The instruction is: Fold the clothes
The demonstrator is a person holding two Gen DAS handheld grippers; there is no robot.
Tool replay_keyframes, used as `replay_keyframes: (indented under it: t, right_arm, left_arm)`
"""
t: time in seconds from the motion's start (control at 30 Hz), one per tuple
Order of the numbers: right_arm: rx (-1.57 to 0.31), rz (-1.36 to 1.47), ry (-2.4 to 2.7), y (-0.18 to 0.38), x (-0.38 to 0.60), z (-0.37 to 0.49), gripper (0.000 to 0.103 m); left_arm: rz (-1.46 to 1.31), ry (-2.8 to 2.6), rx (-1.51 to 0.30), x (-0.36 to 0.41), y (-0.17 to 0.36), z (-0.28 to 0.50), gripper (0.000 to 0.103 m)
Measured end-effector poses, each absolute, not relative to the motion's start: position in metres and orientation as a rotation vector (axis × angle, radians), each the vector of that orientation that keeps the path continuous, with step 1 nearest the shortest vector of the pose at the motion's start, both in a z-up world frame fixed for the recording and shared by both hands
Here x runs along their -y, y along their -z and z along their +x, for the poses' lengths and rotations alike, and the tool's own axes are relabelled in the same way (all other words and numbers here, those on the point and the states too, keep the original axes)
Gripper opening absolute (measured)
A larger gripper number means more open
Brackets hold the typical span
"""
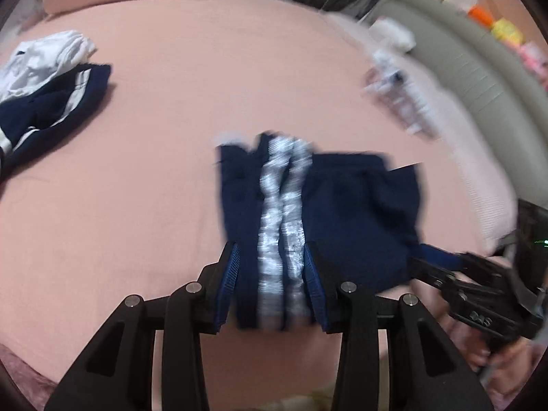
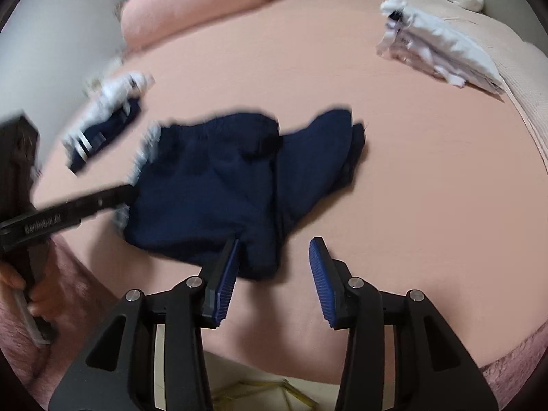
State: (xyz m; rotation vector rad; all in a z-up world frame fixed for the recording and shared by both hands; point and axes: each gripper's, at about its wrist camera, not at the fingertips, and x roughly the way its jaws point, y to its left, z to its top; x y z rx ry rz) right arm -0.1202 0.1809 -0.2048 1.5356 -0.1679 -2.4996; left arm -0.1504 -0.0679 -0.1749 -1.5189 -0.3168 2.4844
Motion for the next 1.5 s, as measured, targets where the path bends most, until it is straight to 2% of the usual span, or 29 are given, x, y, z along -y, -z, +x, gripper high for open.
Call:
replay_keyframes:
  t: [0.07, 0.13, 0.27, 0.33, 0.47, 0.53, 0.6, 0.7, 0.8, 0.93, 1.0, 1.07, 1.13, 1.27, 1.5]
  right_arm:
    - [0.131, 1.574, 2.478, 0.202, -0.183, -0.118, 0.047]
    - [0.095, 1.61, 2.455, 0.2, -0.186, -0.115, 0.054]
    - [0.148, 1.531, 2.516, 0.178, -0.196, -0.117, 0.055]
    - [0.183, 1.48, 2.517, 0.174, -0.192, -0.124, 0.055]
    - [0.083, 1.538, 2.512, 0.194, -0.171, -0.14, 0.054]
    - [-0.001, 1.624, 2.522, 0.208, -0.171, -0.143, 0.054]
    - [0.151, 1.597, 2.51, 0.203, -0.189, -0.137, 0.054]
    - [0.184, 1.526, 2.521, 0.179, -0.201, -0.135, 0.055]
    - [0.119, 1.426, 2.55, 0.158, -0.194, -0.146, 0.056]
    - [0.002, 1.48, 2.483, 0.179, -0.163, -0.181, 0.056]
    - [-0.089, 1.508, 2.489, 0.198, -0.152, -0.198, 0.055]
    - [-0.146, 1.493, 2.525, 0.21, -0.149, -0.209, 0.054]
    - [-0.064, 1.45, 2.582, 0.208, -0.156, -0.217, 0.055]
    - [0.169, 1.454, 2.598, 0.205, -0.175, -0.225, 0.055]
    - [0.162, 1.434, 2.586, 0.181, -0.187, -0.183, 0.057]
  left_arm:
    - [-1.524, -2.485, 0.368, 0.079, 0.176, -0.153, 0.042]
    - [-1.472, -2.504, 0.36, 0.08, 0.169, -0.153, 0.042]
    - [-1.347, -2.495, 0.371, 0.072, 0.148, -0.145, 0.042]
    - [-1.334, -2.49, 0.336, 0.059, 0.147, -0.145, 0.042]
    - [-1.477, -2.535, 0.192, 0.055, 0.161, -0.154, 0.042]
    - [-1.505, -2.533, 0.28, 0.075, 0.163, -0.156, 0.044]
    - [-1.46, -2.527, 0.478, 0.097, 0.154, -0.157, 0.043]
    - [-1.336, -2.557, 0.487, 0.1, 0.133, -0.165, 0.043]
    - [-1.295, -2.533, 0.398, 0.084, 0.126, -0.185, 0.043]
    - [-1.389, -2.522, 0.229, 0.065, 0.149, -0.207, 0.043]
    - [-1.423, -2.544, 0.242, 0.068, 0.16, -0.209, 0.046]
    - [-1.399, -2.553, 0.345, 0.076, 0.163, -0.209, 0.048]
    - [-1.394, -2.571, 0.371, 0.079, 0.168, -0.21, 0.055]
    - [-1.377, -2.583, 0.364, 0.073, 0.172, -0.215, 0.056]
    - [-1.326, -2.597, 0.41, 0.084, 0.153, -0.205, 0.055]
